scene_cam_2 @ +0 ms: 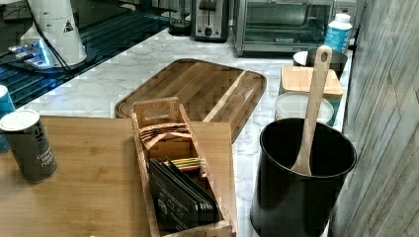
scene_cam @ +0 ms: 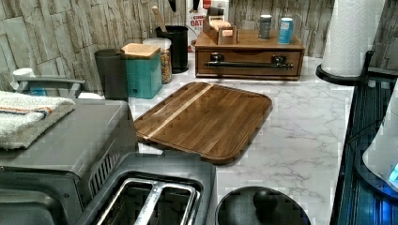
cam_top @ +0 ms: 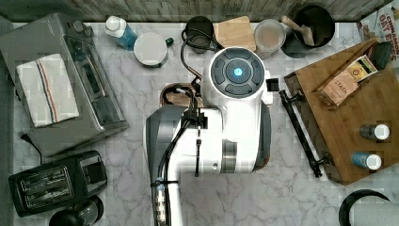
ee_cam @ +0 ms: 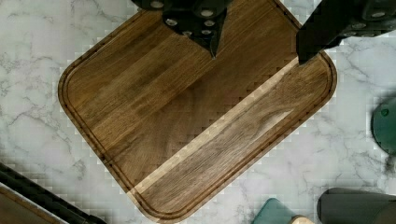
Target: Open the drawer.
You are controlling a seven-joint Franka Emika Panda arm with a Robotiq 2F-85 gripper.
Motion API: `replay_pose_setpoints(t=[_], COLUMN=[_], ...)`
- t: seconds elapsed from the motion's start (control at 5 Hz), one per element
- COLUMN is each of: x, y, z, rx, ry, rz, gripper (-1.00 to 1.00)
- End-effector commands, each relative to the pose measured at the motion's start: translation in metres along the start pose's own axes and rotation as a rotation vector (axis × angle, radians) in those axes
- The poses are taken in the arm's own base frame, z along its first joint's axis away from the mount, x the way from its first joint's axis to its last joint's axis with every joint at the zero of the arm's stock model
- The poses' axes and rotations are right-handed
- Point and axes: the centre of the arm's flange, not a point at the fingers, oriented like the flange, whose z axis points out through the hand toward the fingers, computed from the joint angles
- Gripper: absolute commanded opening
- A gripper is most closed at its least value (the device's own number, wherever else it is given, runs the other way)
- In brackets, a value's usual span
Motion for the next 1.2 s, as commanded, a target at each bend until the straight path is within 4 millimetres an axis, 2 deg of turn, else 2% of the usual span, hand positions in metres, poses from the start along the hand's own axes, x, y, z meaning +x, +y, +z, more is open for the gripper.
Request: replay_pose_setpoints(t=[0.2,0.4,0.6,0.8,1.2], x=[-0.002,-0.01,-0.022,-0.02,-0.032], y=[0.001,0.008,0.024,0.041,0.087], z=[0.004,0.006,0.011,0.021,0.043], rx=[0.003,0.001,-0.013,-0.018,-0.034], ry=[-0.013,-0.002,-0.004,-0.018,0.042], rz=[0.003,-0.048,-0.195,-0.308,-0.553], gripper=[1.0,1.0,1.0,1.0,1.0])
